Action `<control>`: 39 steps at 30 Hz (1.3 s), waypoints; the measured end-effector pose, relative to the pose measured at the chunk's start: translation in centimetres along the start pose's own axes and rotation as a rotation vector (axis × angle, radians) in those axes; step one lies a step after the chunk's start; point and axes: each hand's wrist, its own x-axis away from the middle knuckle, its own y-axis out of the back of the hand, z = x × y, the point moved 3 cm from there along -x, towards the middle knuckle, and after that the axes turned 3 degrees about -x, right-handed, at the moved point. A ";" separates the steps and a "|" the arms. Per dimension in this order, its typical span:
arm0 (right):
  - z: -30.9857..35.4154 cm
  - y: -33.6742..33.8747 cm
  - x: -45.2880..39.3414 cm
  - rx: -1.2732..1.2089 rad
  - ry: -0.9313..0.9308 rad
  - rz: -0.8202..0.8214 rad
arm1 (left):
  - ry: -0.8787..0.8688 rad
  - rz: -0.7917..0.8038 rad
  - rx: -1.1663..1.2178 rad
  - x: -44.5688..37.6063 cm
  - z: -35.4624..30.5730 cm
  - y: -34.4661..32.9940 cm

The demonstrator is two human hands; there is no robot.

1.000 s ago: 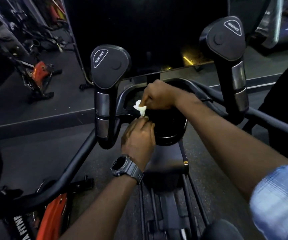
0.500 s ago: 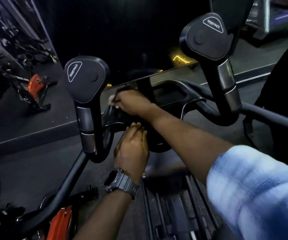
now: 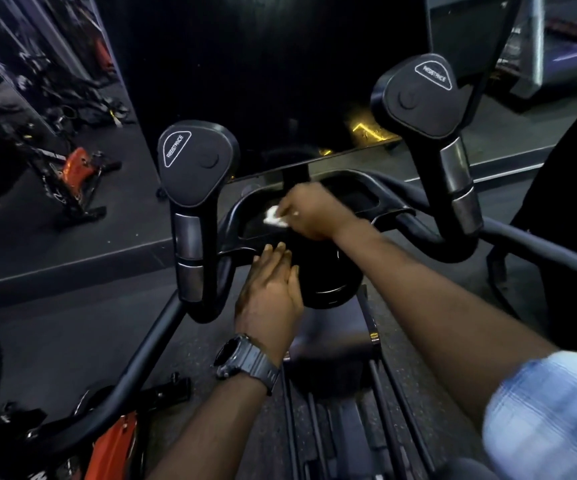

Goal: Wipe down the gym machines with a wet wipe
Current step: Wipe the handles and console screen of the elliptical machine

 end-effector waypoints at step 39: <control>4.7 -1.8 1.8 0.201 -0.012 0.092 | 0.273 0.157 0.154 -2.7 0.7 1.7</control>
